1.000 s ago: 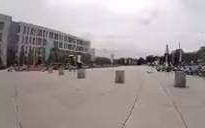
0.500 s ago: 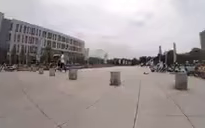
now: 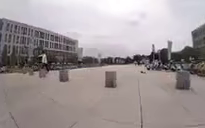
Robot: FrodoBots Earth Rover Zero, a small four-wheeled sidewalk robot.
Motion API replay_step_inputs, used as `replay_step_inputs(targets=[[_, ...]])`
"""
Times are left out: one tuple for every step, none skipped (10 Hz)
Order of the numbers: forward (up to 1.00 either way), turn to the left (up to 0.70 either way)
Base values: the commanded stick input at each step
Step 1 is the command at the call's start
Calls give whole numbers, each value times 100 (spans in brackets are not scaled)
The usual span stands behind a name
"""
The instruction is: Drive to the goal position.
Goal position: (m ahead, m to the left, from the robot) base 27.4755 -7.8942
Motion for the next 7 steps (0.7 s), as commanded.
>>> replay_step_inputs(targets=[[70, -13], [70, -13], [70, -13], [70, -13], [70, -13], [70, -13], [70, -13]])
